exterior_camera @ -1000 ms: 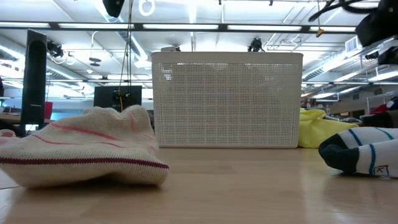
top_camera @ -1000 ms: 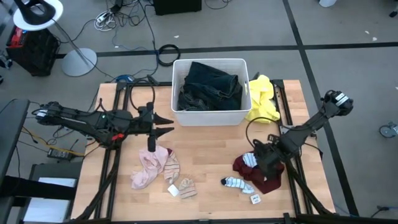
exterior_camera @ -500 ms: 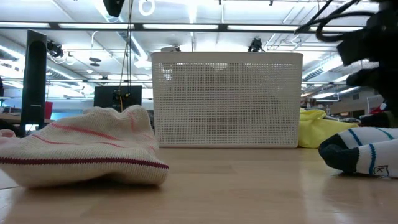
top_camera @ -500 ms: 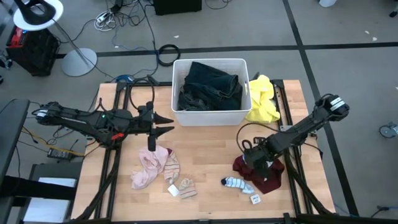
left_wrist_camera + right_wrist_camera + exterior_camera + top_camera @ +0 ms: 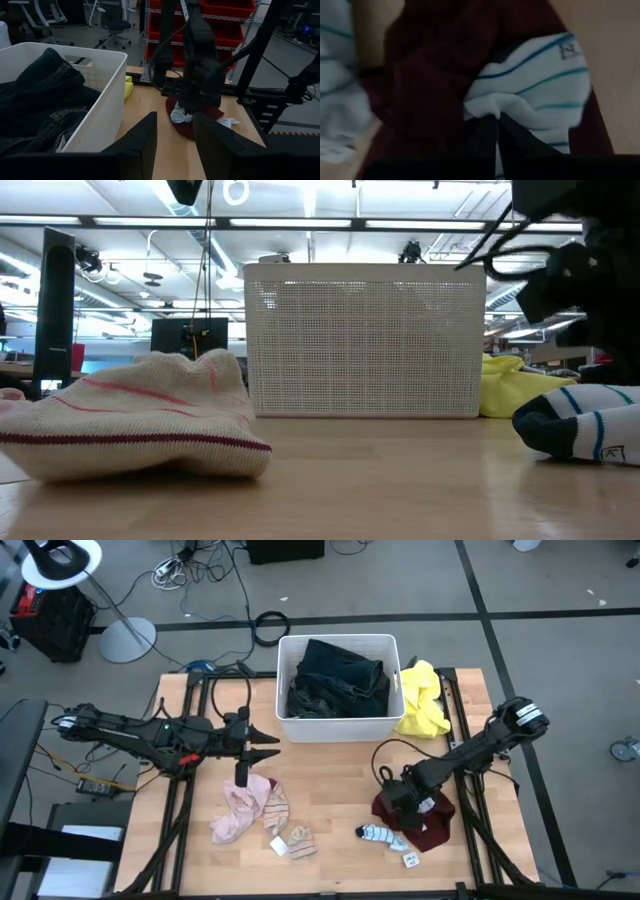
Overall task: Sort clothes
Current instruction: Put the top white sock into the white laundry bin
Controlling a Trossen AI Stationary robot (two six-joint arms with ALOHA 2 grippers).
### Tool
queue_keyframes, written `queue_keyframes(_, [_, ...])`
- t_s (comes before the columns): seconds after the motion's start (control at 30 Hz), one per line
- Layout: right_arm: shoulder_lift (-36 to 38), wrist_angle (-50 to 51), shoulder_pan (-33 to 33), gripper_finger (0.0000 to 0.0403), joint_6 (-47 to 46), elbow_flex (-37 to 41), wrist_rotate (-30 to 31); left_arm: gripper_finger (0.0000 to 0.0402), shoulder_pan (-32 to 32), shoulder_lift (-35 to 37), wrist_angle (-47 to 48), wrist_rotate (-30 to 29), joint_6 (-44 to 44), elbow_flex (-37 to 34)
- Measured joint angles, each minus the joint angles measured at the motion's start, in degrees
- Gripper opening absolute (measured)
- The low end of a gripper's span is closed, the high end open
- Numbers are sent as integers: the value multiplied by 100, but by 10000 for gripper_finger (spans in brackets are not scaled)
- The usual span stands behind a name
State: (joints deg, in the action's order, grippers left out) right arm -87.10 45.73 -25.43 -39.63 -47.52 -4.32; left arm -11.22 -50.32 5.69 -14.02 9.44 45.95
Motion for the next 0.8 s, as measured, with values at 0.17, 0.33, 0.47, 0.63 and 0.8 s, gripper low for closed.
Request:
queue_keyframes(0.17, [360, 354, -126, 3, -752, -531, 291, 132, 0, 2, 1, 0, -13, 0])
queue_keyframes(0.33, [504, 1456, -251, 2, -1262, -1551, 848, 132, 0, 2, 27, 83, -326, 0])
queue_keyframes(0.47, [393, 2460, -276, 1, -1384, -2607, 1443, 132, 11, 2, 77, 127, -265, 2])
queue_keyframes(0.63, [384, 2899, -125, 1, -1391, -3719, 2156, 132, 171, 2, 472, 367, -140, 4])
queue_keyframes(0.8, [389, 2958, 131, 1, -1054, -4721, 3042, 132, 350, 2, 709, 931, -147, 4])
